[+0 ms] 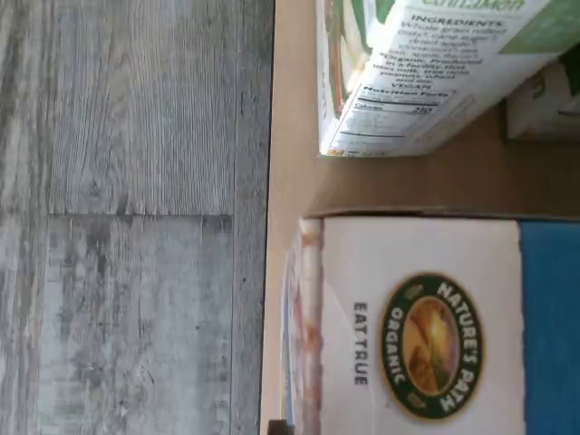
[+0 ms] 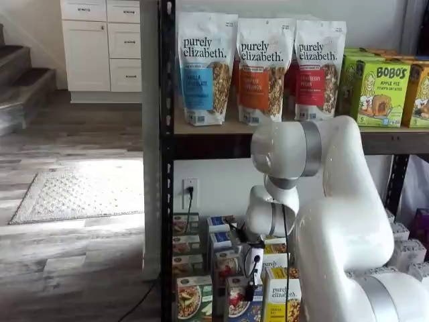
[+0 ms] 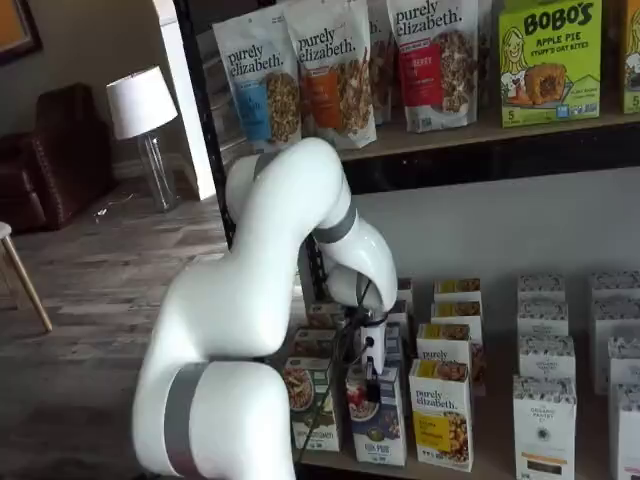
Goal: Pick up the blue and white box that is on the bottom shelf, the second box from the left
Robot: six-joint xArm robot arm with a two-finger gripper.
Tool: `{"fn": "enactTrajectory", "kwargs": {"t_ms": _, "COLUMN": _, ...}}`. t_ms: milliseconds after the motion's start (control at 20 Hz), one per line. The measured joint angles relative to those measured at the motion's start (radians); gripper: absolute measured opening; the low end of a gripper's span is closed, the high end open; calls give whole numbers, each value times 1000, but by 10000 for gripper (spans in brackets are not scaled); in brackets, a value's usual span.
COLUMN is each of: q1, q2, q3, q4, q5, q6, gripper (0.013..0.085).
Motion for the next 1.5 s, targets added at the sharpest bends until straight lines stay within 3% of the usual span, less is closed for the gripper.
{"fn": "enactTrajectory", "kwargs": {"t_ms": 200, "q1": -1, "q2": -3, "q3": 0, "q4": 1, "q5": 12, "q6": -1, "gripper": 650}}
{"fn": "enactTrajectory", "kwargs": {"t_ms": 500, "q1": 0, "q2": -6, "q3": 5, "q4": 5, "q5": 16, "q6": -4, "gripper": 490}}
{"fn": "enactTrajectory", "kwargs": {"t_ms": 1000, "q1": 6, "q2": -38, "q3": 43, "q4": 45, "q5": 15, "q6": -34, "gripper": 490}}
{"fn": "enactTrajectory", "kwargs": {"t_ms": 1300, "q1": 15, "q2": -96, "q3": 119, "q4": 70, "q5": -5, "q6": -49, "gripper": 490}}
{"fn": "enactTrajectory", "kwargs": {"t_ms": 1500, "q1": 25, "q2": -156, "q3": 190, "q4": 55, "q5": -12, "q6": -28, "gripper": 490}}
